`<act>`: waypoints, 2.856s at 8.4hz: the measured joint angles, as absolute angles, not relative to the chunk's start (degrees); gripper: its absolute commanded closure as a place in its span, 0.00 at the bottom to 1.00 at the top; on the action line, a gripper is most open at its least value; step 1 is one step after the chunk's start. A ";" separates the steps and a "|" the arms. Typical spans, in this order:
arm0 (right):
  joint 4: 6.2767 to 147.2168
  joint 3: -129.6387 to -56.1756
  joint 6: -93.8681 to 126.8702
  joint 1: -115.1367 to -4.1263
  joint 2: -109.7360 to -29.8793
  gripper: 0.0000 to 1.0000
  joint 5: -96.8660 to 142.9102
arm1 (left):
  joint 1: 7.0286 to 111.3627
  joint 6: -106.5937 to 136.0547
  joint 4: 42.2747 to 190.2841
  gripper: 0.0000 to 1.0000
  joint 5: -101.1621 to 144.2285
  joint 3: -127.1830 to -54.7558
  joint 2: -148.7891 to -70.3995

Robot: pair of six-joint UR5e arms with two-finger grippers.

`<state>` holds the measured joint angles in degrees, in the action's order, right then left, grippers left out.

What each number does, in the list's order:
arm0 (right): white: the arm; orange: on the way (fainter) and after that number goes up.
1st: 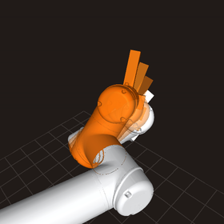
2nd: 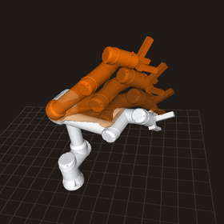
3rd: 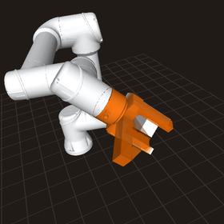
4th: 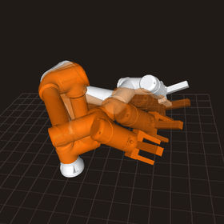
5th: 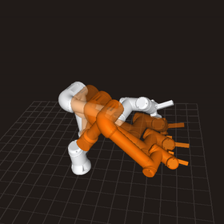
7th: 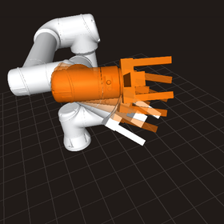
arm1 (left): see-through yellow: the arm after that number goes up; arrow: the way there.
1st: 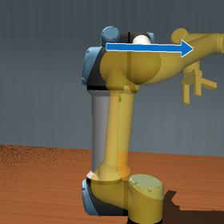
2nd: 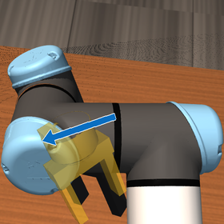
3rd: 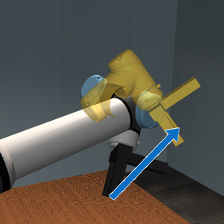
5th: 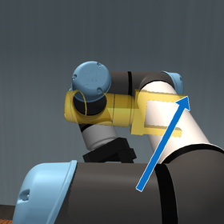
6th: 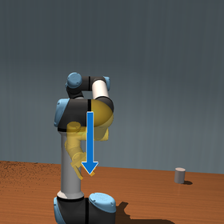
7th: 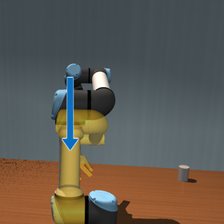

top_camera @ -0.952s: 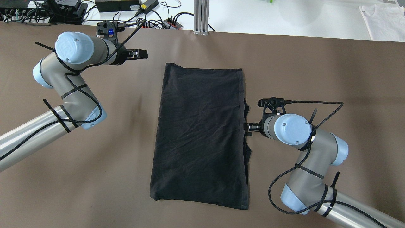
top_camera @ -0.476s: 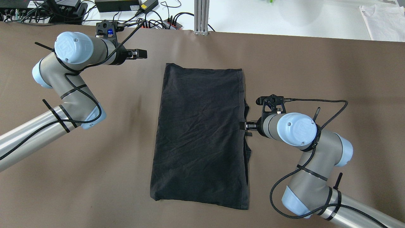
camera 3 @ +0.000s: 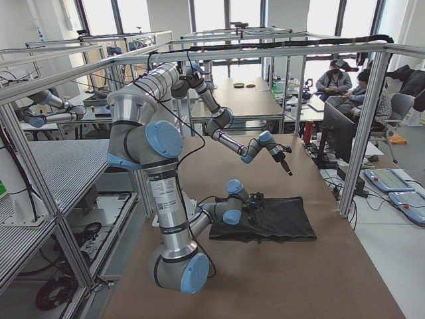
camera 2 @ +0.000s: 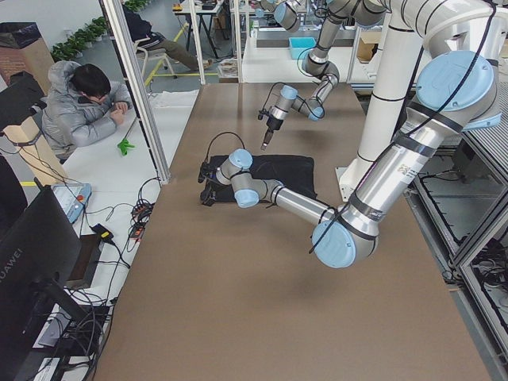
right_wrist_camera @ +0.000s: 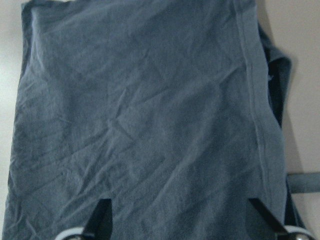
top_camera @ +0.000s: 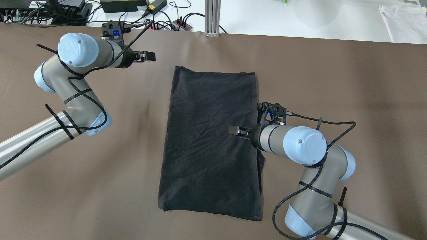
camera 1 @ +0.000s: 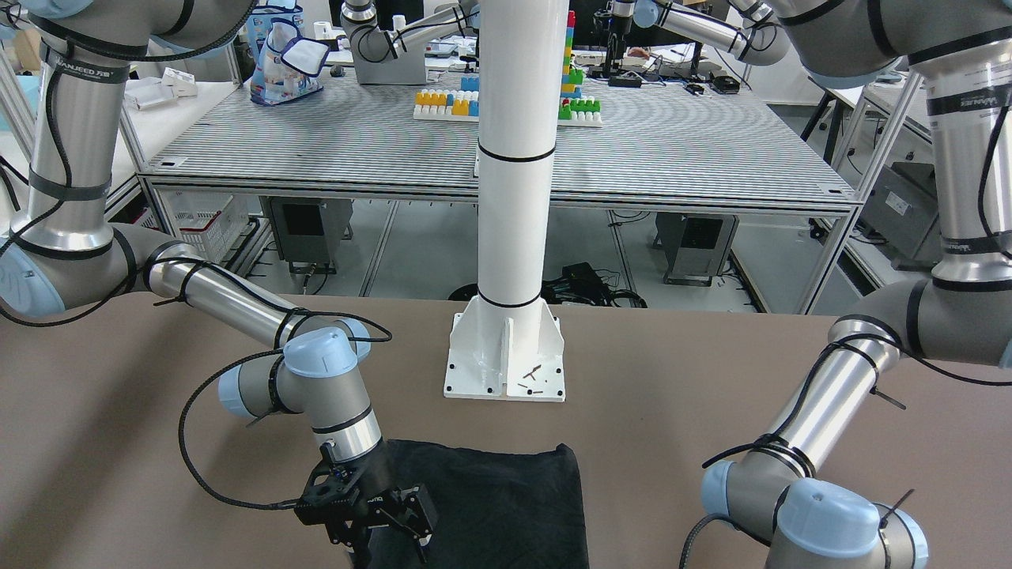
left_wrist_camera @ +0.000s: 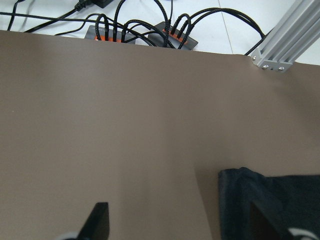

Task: Fold clothes
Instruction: 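Push the loose side edge inward with the right gripper, then move the right gripper down the side edge to the shirt's nearest corner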

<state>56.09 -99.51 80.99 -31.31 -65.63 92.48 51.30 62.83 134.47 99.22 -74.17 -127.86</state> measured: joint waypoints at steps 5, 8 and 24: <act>50.19 -94.74 83.96 -26.15 -65.95 0.06 92.24 | 51.17 62.80 134.39 0.00 98.92 -74.02 -128.15; 46.38 -94.66 83.84 -26.11 -69.85 0.06 92.56 | 51.15 62.84 134.38 0.00 98.32 -73.83 -128.47; 50.20 -108.18 108.34 -17.42 -79.78 0.05 89.53 | 50.89 62.25 134.27 0.00 95.20 -73.14 -128.41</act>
